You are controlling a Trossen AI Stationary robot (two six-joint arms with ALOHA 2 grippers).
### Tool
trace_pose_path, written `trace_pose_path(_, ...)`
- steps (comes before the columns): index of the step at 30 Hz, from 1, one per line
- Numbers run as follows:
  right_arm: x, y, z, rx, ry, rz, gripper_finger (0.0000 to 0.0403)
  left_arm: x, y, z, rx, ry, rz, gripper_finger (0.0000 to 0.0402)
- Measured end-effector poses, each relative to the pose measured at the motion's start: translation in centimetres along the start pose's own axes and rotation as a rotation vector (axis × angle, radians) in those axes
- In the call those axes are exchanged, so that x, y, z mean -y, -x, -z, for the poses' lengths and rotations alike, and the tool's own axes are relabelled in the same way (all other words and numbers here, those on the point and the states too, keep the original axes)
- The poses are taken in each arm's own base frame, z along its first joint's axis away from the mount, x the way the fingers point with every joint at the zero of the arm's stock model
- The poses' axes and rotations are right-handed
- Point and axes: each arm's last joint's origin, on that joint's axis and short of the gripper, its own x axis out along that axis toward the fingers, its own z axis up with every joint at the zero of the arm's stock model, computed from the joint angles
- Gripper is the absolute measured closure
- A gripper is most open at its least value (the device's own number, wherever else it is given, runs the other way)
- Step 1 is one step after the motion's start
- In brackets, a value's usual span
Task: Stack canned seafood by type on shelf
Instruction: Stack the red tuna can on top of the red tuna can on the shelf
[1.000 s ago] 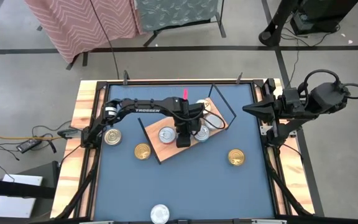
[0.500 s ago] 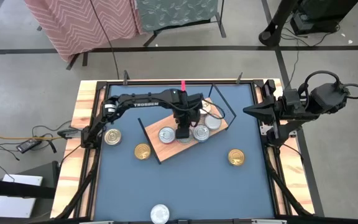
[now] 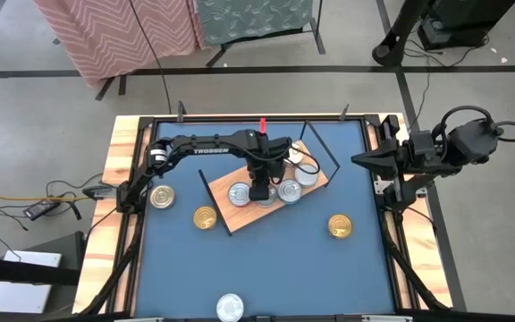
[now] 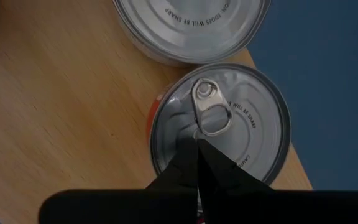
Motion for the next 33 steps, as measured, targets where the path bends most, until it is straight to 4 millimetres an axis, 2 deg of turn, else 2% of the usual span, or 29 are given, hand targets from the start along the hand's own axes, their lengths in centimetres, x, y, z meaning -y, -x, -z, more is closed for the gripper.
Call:
trace_pose_path(8,0.0,0.0,0.0,0.0,0.0,0.017,0.0397,0.1,1.5,-0.9,0.052,-0.024,-0.029,0.0402)
trace_pose_path(17,0.1,0.0,0.0,0.0,0.003,0.023,0.0397,-0.9,1.7,-0.4,0.011,-0.051,-0.085,0.0402)
trace_pose_path(21,0.1,0.0,0.0,0.003,0.001,0.023,0.0397,-1.4,1.9,-0.1,0.014,-0.032,-0.048,0.0401)
trace_pose_path(28,0.1,0.0,-0.1,0.007,0.0,0.023,0.0397,-1.2,1.9,-0.1,0.024,-0.022,0.019,0.0402)
trace_pose_path(33,0.1,0.0,-0.1,0.007,0.009,0.023,0.0397,-1.6,0.8,0.5,-0.005,-0.002,0.018,0.0402)
